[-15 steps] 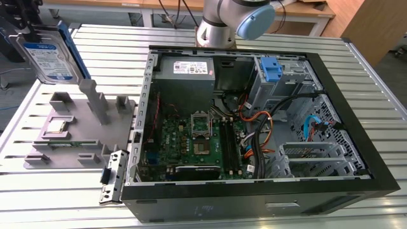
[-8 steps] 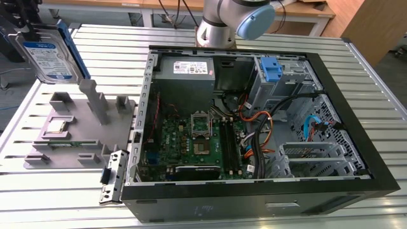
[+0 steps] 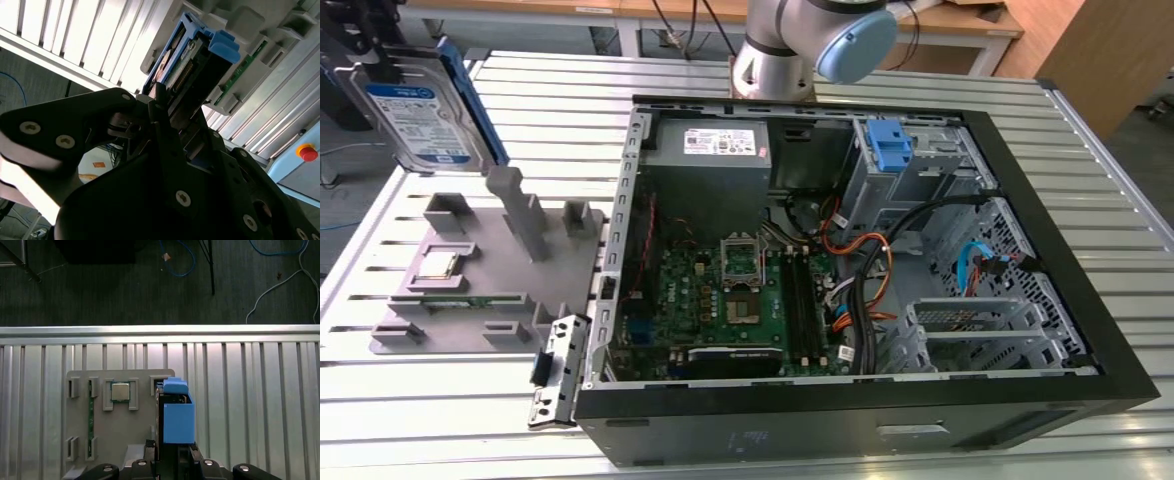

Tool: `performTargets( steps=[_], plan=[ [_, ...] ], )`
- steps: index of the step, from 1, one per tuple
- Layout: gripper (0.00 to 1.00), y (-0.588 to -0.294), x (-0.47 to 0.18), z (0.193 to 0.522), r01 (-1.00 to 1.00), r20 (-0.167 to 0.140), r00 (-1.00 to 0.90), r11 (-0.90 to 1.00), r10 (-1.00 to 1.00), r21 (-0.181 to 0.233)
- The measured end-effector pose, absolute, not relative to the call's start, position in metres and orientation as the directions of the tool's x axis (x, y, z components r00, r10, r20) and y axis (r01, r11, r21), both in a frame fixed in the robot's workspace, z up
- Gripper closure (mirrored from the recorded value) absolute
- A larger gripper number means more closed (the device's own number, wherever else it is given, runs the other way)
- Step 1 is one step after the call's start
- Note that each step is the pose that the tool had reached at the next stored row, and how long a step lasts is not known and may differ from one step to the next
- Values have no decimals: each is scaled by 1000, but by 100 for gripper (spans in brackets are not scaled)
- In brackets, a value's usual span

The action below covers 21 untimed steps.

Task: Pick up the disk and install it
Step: 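Pick up the disk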

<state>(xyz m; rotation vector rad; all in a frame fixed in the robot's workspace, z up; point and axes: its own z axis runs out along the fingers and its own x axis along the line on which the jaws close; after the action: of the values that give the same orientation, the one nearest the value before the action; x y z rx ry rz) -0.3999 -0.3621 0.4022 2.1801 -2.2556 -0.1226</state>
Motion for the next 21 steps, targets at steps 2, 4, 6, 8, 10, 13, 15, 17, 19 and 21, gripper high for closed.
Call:
performTargets(
  steps=[2,4,6,8,10,13,15,17,19,21],
  plan=[
    [65,-362,-400,404,-998,-53,-36,33,-998,58],
    [65,-362,-400,405,-998,-53,-36,33,-998,58],
    [65,-362,-400,407,-998,-53,-36,33,-998,58],
    [65,-362,-400,409,-998,-53,-36,33,-998,58],
    [65,-362,-400,411,-998,-53,-37,34,-998,58],
    [65,-362,-400,413,-998,-53,-37,34,-998,58],
    [65,-362,-400,414,-998,-53,-37,34,-998,58],
    [65,-362,-400,415,-998,-53,-37,34,-998,58],
    [65,-362,-400,417,-998,-53,-37,34,-998,58],
    [65,-362,-400,418,-998,-53,-37,34,-998,58]
  ],
)
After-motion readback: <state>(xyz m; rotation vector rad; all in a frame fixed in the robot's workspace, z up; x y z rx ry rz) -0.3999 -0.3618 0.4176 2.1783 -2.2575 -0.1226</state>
